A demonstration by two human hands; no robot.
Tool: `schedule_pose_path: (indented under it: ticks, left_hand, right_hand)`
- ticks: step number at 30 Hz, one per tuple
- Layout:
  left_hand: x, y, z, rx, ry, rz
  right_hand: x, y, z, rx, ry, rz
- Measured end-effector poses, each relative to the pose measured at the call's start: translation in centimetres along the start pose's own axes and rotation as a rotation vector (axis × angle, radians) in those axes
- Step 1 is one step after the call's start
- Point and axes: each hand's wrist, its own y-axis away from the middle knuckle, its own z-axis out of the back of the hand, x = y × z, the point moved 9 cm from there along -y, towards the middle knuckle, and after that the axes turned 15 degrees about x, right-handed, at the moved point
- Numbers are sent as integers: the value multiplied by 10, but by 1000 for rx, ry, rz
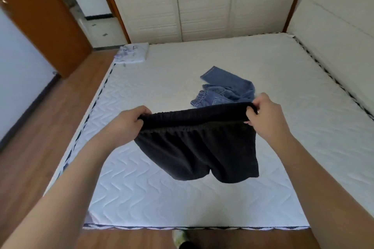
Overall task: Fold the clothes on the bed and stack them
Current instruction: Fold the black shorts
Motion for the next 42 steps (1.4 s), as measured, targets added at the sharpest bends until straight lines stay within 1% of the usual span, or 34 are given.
schedule_pose_path:
  ticks: [3,5,8,10,12,15,17,19,21,23,26,29,31,35,39,42]
  left_hand:
    - [40,46,16,-84,89,94]
    - [65,78,25,-158,168,136]
    - [104,124,36,-298,360,157]
    - [131,153,44,-407,477,158]
    - [156,181,50,-499,546,139]
    - [197,218,56,-571,624,92]
    - [231,239,57,-571,767,29]
    - [261,258,56,-505,910,-88]
    - [285,280,58,-445,879,-199]
    - [310,299,62,-426,768,-223]
    - [351,325,71,-476,570,-141]
    - [381,349,80,-553,397,-61]
    - [397,366,87,-628,316,-9]
    - [429,401,98,-812,292,114]
    - [456,426,106,-862,321,169]
    - [481,440,114,-888,322,233]
  right_hand:
    - [37,-8,-36,56,-11,67]
    - [62,-11,-62,115,-64,104]
    - [103,-13,-98,209,-179,182]
    - [131,-11,-124,301,-228,222]
    - [159,-8,-153,411,-274,252]
    - [204,5,-193,576,-285,316]
    - [234,18,-218,673,-279,375]
    - [264,34,-245,756,-255,443]
    - [291,47,-274,832,-232,477]
    - [314,55,-302,846,-143,505]
    - [347,65,-337,747,14,605]
    - [376,76,-364,635,53,684]
    - [391,82,-383,628,41,697]
    - [420,89,-417,688,67,716]
    - [449,93,-450,820,80,776]
    - [474,101,-477,888,155,885]
